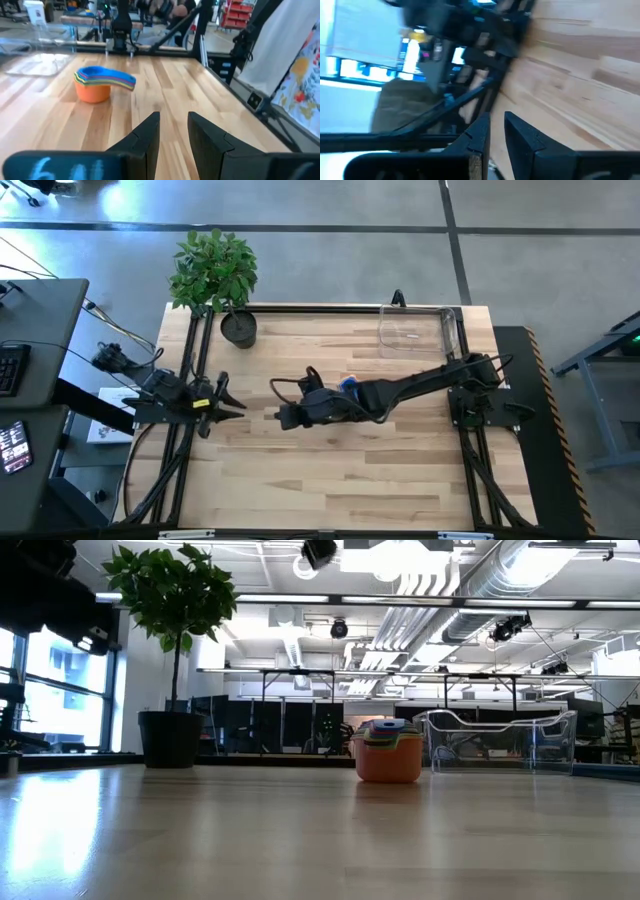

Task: Nest measuring cups in basket
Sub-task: Put the stacked measuring cups into the transparent bin

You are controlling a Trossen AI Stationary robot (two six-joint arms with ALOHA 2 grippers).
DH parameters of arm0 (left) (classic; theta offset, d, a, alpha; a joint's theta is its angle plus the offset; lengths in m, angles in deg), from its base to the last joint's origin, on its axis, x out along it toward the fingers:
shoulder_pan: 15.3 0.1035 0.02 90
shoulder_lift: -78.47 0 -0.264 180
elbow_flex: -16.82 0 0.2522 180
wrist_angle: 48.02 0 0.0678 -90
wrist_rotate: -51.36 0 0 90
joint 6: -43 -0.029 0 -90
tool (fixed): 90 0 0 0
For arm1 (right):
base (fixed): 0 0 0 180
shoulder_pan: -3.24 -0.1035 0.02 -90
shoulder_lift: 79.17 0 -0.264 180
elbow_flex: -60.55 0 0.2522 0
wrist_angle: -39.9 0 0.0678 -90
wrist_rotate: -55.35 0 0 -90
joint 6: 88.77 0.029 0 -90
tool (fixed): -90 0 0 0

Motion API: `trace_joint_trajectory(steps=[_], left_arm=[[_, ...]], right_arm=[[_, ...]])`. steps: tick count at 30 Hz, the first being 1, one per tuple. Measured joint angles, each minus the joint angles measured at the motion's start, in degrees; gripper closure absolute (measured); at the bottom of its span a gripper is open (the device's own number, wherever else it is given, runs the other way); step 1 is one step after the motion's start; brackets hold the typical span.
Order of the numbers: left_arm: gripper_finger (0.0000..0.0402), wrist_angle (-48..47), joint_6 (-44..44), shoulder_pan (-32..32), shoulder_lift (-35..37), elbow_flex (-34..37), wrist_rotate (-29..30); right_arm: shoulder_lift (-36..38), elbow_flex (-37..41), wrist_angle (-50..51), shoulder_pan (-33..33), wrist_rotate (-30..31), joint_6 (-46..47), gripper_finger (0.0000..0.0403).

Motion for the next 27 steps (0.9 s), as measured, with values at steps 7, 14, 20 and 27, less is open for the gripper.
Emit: trace_joint_trajectory(steps=[7, 14, 20, 27], left_arm=[[0.0312, 0.0, -0.5, 0.6, -0.1, 0.3, -3.4], [0.0312, 0.0, -2.7, 0.6, -0.4, 0.3, -1.8], [0.0312, -0.1, -2.6, 0.6, -0.7, 0.3, -1.4], [0.0312, 0.0, -2.6, 0.6, -0.9, 0.3, -1.4]], right_arm=[[0.0, 0.0, -12.7, -0.5, 2.8, -4.9, 0.0355], [0.8, 0.0, -22.8, -0.8, 5.7, -15.6, 0.0355], [2.2, -4.3, -17.2, -0.7, 9.1, -25.8, 0.0355], [2.4, -19.3, 14.8, -0.3, 13.9, -24.4, 0.0355]])
